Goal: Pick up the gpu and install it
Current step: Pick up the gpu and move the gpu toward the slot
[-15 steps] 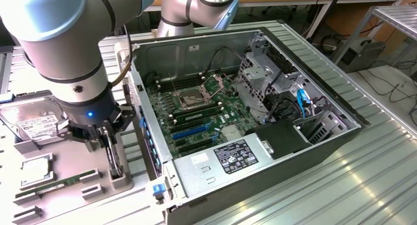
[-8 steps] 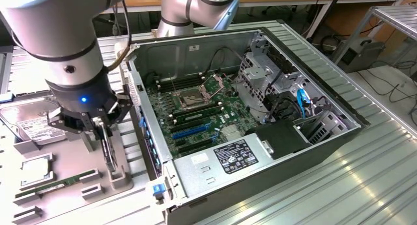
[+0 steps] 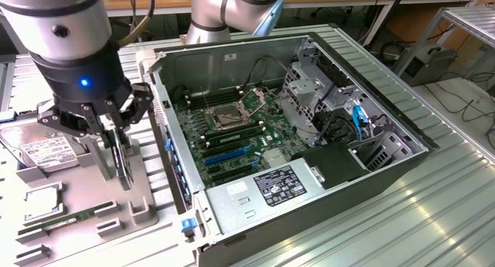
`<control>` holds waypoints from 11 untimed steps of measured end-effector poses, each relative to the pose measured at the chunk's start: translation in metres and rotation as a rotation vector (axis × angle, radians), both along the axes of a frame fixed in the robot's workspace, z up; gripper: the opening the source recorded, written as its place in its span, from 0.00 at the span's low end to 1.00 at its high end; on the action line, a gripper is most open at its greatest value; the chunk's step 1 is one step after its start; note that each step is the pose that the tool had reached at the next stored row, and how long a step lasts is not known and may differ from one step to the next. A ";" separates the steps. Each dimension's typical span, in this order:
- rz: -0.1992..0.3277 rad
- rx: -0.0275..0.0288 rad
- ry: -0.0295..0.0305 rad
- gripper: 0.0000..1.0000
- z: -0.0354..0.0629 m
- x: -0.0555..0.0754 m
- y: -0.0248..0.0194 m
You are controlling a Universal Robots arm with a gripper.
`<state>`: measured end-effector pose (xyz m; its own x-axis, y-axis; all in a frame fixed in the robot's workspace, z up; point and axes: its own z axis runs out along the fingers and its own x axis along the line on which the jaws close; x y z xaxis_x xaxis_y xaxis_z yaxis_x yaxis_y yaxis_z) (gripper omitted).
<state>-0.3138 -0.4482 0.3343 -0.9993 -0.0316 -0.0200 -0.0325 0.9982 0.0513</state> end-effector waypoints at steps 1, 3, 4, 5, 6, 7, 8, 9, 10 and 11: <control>0.000 -0.0001 0.0001 0.26 0.0040 0.000 -0.0002; 0.000 0.0000 0.0000 0.26 0.0131 0.000 -0.0006; 0.000 -0.0001 0.0001 0.26 0.0179 0.001 -0.0009; 0.000 0.0000 0.0000 0.26 0.0222 0.001 -0.0011; 0.000 0.0000 0.0000 0.26 0.0268 0.001 -0.0015; 0.000 0.0000 0.0001 0.26 0.0314 0.002 -0.0020; 0.000 0.0000 0.0001 0.26 0.0378 0.003 -0.0027; 0.000 0.0000 0.0001 0.26 0.0415 0.004 -0.0032; 0.000 0.0000 0.0001 0.26 0.0489 0.007 -0.0043; 0.000 0.0000 0.0002 0.26 0.0555 0.011 -0.0056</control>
